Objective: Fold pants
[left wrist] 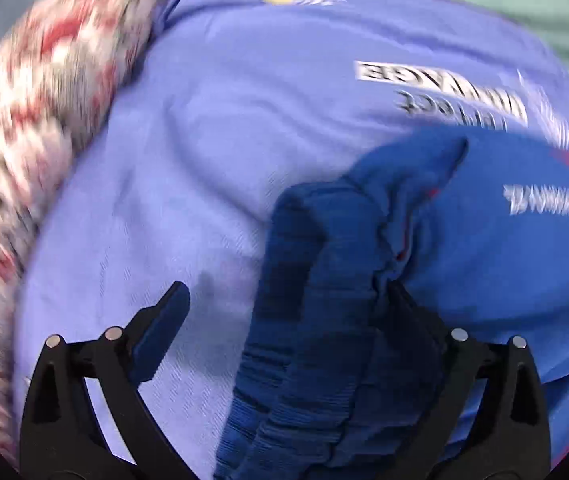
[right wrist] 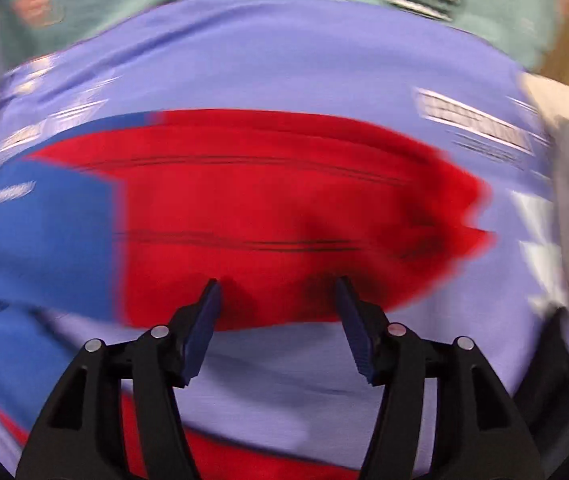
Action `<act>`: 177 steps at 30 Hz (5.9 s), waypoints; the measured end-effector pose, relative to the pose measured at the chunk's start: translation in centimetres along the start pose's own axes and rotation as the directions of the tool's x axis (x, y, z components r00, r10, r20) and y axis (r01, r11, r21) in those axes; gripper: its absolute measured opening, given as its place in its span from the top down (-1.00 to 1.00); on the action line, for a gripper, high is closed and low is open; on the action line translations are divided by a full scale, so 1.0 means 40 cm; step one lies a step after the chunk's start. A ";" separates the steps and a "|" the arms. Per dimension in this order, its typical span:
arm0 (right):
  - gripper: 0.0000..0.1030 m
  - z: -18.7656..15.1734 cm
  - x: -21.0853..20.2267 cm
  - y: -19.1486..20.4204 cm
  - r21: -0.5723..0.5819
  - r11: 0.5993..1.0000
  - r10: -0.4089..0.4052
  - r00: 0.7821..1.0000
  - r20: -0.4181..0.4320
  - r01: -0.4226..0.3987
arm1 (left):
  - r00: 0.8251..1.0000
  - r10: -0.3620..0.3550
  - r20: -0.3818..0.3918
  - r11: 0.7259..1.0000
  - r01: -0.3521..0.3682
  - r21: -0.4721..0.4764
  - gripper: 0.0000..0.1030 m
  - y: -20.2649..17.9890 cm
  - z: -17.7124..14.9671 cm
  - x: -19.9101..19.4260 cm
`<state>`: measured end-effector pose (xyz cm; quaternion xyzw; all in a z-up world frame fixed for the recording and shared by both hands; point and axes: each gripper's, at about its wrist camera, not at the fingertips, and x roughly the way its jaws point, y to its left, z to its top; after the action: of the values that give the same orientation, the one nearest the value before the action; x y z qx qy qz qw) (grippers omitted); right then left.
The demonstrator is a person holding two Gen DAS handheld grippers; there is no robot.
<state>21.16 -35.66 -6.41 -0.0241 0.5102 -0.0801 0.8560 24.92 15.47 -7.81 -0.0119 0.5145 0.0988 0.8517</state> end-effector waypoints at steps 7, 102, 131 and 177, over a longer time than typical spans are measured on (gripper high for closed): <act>-0.19 0.039 -0.136 0.161 -0.183 0.944 0.294 0.951 0.096 -0.274 | 0.991 -0.064 0.120 0.995 0.054 0.086 -0.90 -0.034 0.045 -0.110; 0.22 0.139 0.080 0.024 -0.066 0.964 0.256 0.966 -0.027 -0.257 | 0.985 -0.027 0.170 0.997 0.014 0.075 -0.93 -0.040 0.067 -0.101; 0.12 -0.383 -0.246 -0.204 0.001 0.994 0.109 0.994 0.006 -0.109 | 0.989 -0.140 0.057 0.986 0.134 0.097 -0.91 -0.079 -0.307 -0.191; 0.83 -0.278 -0.318 0.521 -0.485 0.672 0.583 0.804 -0.120 -0.560 | 0.999 0.025 -0.025 0.999 -0.025 0.029 -0.91 0.047 -0.301 -0.143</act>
<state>7.82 -12.61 -3.24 -0.0849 0.4751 0.3263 0.8128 11.48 14.96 -8.27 0.0056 0.5267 0.1018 0.8439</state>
